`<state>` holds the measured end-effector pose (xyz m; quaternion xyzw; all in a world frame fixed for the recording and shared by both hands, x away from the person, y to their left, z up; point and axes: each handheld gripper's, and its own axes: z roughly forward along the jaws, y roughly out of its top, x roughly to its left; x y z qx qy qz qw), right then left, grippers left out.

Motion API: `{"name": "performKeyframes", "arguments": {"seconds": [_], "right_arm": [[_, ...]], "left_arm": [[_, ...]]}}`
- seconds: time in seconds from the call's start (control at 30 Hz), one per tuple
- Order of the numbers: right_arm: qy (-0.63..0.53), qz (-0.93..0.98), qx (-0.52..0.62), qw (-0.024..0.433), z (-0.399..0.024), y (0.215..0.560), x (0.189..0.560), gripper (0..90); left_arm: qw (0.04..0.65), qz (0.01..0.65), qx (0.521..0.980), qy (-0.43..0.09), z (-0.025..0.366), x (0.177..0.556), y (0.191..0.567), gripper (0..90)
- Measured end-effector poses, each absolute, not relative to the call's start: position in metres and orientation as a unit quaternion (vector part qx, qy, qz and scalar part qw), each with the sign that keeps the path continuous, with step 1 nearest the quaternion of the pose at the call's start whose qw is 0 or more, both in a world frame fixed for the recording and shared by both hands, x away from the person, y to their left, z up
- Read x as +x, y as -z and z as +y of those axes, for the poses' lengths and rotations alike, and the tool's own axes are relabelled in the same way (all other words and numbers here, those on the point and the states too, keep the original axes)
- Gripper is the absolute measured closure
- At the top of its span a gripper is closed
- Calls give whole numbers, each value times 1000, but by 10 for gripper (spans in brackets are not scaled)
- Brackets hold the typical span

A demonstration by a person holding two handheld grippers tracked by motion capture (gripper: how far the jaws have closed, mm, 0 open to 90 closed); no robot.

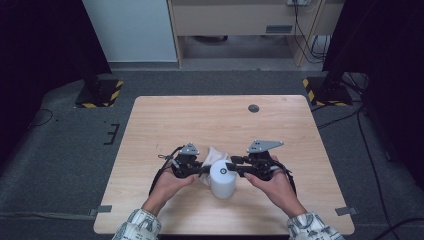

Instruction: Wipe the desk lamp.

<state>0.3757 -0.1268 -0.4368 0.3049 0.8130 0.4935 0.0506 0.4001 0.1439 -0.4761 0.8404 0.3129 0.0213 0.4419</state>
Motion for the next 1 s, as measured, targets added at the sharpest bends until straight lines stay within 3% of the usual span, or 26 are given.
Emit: {"name": "performKeyframes", "arguments": {"seconds": [0.7, 1.0], "right_arm": [[-494, 813, 305, 50, -125, 438, 376, 625], [-494, 812, 305, 50, -125, 438, 376, 625]], "left_arm": [[395, 313, 864, -12, 136, 397, 501, 765], [445, 310, 840, -15, 144, 403, 473, 765]]}}
